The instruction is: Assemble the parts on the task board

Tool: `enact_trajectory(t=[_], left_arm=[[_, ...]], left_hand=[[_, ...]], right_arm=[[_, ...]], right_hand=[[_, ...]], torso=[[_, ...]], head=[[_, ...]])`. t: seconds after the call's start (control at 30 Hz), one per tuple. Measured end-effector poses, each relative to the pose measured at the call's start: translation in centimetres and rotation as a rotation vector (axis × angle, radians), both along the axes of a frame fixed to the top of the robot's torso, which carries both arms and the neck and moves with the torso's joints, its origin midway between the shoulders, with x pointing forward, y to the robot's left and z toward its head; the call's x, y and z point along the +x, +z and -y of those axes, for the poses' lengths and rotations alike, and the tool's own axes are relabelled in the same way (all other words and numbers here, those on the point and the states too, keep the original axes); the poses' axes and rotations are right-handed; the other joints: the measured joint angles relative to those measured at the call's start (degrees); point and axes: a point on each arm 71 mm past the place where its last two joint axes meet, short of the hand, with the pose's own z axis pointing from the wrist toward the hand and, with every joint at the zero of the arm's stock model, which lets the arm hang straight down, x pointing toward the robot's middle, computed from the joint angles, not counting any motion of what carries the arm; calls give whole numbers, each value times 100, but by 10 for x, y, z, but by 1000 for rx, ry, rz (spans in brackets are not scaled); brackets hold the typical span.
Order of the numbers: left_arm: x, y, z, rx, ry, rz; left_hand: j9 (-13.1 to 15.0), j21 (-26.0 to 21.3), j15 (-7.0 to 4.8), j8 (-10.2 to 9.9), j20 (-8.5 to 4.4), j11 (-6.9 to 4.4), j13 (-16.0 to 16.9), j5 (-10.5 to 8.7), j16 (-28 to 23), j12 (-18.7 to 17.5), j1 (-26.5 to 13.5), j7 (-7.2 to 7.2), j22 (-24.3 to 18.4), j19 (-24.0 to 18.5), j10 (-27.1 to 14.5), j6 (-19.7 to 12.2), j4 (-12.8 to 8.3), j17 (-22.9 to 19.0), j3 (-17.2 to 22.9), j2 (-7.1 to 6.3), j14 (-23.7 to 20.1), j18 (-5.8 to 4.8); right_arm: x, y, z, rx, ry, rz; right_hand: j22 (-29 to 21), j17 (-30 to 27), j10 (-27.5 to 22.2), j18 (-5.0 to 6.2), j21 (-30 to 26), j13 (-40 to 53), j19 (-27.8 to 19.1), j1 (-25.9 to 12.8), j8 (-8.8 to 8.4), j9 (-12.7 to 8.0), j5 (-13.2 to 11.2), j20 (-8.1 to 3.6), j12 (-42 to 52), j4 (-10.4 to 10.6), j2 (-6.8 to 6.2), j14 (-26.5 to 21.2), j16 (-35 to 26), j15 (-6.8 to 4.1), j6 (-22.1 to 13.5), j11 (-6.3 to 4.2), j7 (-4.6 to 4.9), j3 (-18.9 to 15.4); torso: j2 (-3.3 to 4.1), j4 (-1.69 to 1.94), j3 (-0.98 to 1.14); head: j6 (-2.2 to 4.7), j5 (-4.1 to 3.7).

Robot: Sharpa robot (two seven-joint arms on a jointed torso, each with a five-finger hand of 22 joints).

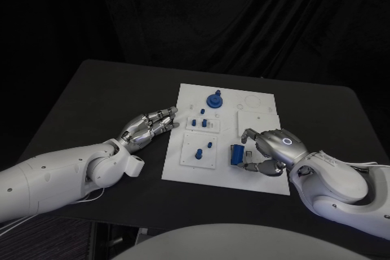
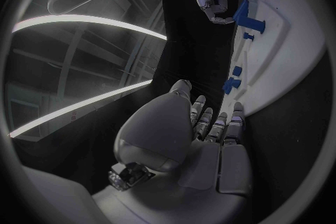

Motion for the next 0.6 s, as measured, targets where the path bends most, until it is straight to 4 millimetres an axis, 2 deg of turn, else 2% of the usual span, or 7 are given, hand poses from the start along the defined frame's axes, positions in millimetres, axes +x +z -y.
enact_trajectory(t=[0.6], left_arm=[[0,0,0,-1,-3,-3]], left_hand=[[6,0,0,0,0,0,0,0,0,0,0,30,-5,0,0,30,-17,0,16,0,0,1]], right_arm=[[2,-2,-3,-17,11,-4]], right_hand=[[0,0,0,0,0,-1,0,-17,0,-22,0,0,0,0,-17,0,0,0,0,0,0,0]], torso=[[-1,-1,-1]], head=[[0,-13]])
